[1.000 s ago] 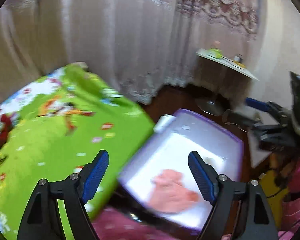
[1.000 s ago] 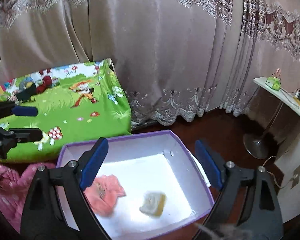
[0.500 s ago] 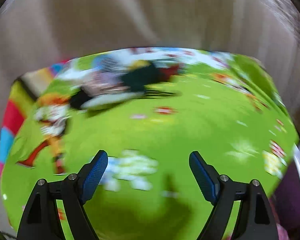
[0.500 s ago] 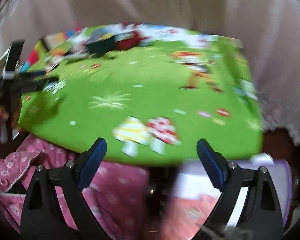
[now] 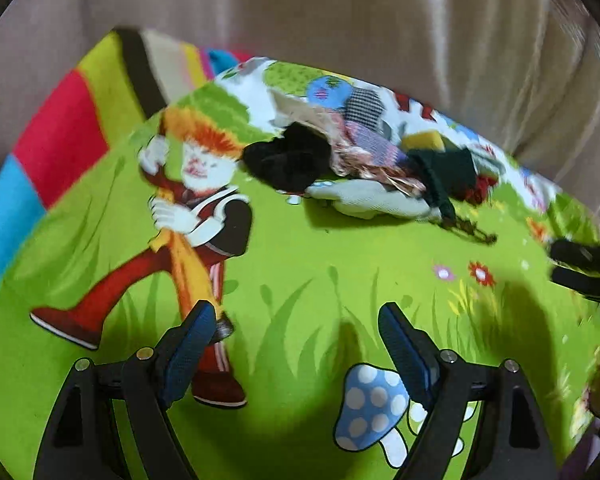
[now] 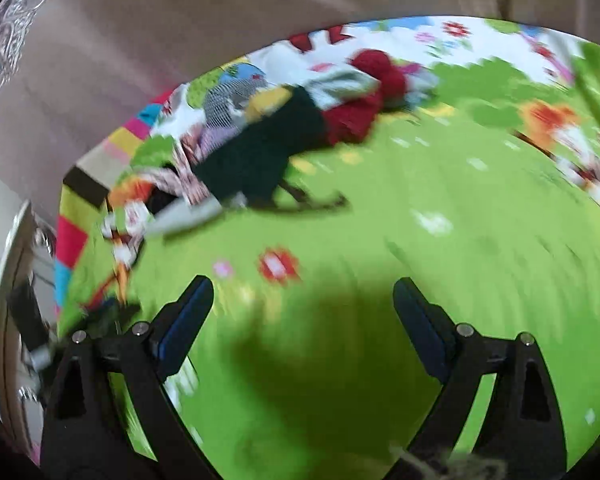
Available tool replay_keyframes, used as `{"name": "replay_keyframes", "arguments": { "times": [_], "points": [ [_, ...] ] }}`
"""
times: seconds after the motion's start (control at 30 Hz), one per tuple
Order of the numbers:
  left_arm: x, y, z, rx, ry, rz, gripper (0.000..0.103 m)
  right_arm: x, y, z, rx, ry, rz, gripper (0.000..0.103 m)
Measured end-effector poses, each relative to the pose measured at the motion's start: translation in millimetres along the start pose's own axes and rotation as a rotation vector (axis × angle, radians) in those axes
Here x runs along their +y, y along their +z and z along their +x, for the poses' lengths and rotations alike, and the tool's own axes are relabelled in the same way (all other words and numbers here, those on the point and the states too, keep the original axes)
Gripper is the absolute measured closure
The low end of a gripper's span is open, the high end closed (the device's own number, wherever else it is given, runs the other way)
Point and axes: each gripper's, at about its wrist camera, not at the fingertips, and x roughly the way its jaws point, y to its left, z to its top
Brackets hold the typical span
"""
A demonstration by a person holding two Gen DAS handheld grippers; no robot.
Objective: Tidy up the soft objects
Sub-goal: 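Move both tools back over the pile on the mat, then grasp the dark green knitted sock with the right tool while the left tool grasps the grey pouch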
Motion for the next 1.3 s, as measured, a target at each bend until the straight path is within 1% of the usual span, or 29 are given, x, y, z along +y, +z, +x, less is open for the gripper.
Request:
{"name": "replay_keyframes", "arguments": {
  "times": [0.03,0.1,0.13,0.2,0.23,0.3,0.33,0.4,0.43,0.47,0.5,0.53,0.57,0.6,0.67,0.73,0.77,0.8,0.83,0.87,0.93,1.0,1.03,1.1,1.17,1.23,1.3],
  "points": [
    [8.6,0.7,2.8,0.007,-0.013,-0.050,0.018,9.5,12.0,11.8,-0.007,0.004,0.002,0.010],
    [14.8,1.4,1.0,-0.008,-0.039,-0.095,0.018,25.6,35.4,34.2,-0.010,0.021,0.014,0.010],
    [14.4,1.3,0.2,-0.008,-0.042,-0.096,0.018,34.5,48.3,46.5,-0.006,0.038,0.022,0.010],
    [10.3,0.3,-0.1,-0.002,-0.041,-0.083,0.014,47.6,69.1,67.2,-0.004,0.055,0.044,0.010],
    [9.1,0.9,0.4,0.000,-0.043,-0.079,0.013,54.6,83.1,83.1,-0.004,0.043,0.068,0.010],
    [8.8,1.2,1.1,0.003,-0.051,-0.075,0.010,60.6,96.8,102.8,0.009,0.004,0.101,0.010],
    [8.7,1.0,0.9,0.003,-0.056,-0.076,0.009,63.8,104.4,118.9,0.030,-0.022,0.130,0.010],
    [10.3,0.6,0.7,0.000,-0.066,-0.083,0.009,67.2,108.7,137.9,0.068,-0.049,0.135,0.010],
    [11.2,0.8,1.6,-0.001,-0.070,-0.086,0.009,68.1,107.4,144.9,0.095,-0.082,0.125,0.010],
    [11.7,1.1,2.1,-0.002,-0.072,-0.088,0.009,68.7,103.4,149.4,0.123,-0.150,0.109,0.015],
    [11.8,1.1,2.2,-0.002,-0.073,-0.088,0.009,65.6,95.7,144.2,0.114,-0.167,0.109,0.039],
    [12.1,1.1,2.2,-0.003,-0.074,-0.089,0.009,62.9,90.2,136.9,0.086,-0.133,0.109,0.059],
    [12.4,1.2,2.5,-0.003,-0.076,-0.090,0.009,58.4,81.7,123.2,0.040,-0.074,0.092,0.095],
    [12.8,1.1,2.6,-0.004,-0.078,-0.092,0.009,53.2,70.8,104.3,-0.002,-0.049,0.057,0.092],
    [13.0,1.6,2.9,-0.004,-0.075,-0.089,0.009,39.7,48.4,64.0,-0.086,-0.029,0.010,0.093],
    [11.6,1.3,3.6,-0.001,-0.067,-0.083,0.009,27.7,27.8,31.3,-0.115,-0.031,-0.053,0.093],
    [11.1,1.5,4.1,0.001,-0.065,-0.079,0.008,18.1,14.5,12.5,-0.117,-0.013,-0.078,0.093],
    [10.2,1.4,4.3,0.002,-0.064,-0.075,0.006,10.0,4.4,-0.4,-0.116,0.014,-0.088,0.093],
    [9.8,1.6,4.7,0.004,-0.065,-0.072,0.006,-0.2,-5.1,-11.2,-0.091,0.034,-0.104,0.092],
    [9.5,1.7,5.2,0.005,-0.065,-0.070,0.005,-8.9,-16.3,-18.5,-0.052,0.019,-0.134,0.092],
    [9.2,1.8,5.8,0.005,-0.065,-0.068,0.005,-24.7,-35.5,-24.9,-0.016,-0.072,-0.191,0.091],
    [9.0,1.8,6.4,0.006,-0.065,-0.066,0.004,-41.3,-45.4,-25.7,0.021,-0.089,-0.178,0.088],
    [8.8,1.9,6.7,0.007,-0.065,-0.064,0.004,-52.4,-48.1,-24.3,0.043,-0.100,-0.138,0.078],
    [7.8,2.0,7.6,0.010,-0.064,-0.059,0.002,-64.2,-47.5,-20.4,0.061,-0.103,-0.081,0.039],
    [6.8,1.9,8.3,0.013,-0.062,-0.053,0.002,-66.1,-45.0,-16.4,0.038,-0.069,-0.070,0.027],
    [5.7,1.9,8.8,0.015,-0.059,-0.048,0.001,-62.6,-39.8,-8.4,0.035,-0.072,-0.088,0.026],
    [4.6,1.9,9.3,0.018,-0.055,-0.043,0.001,-53.6,-33.0,3.2,0.038,-0.127,-0.134,0.024]
  ]
}}
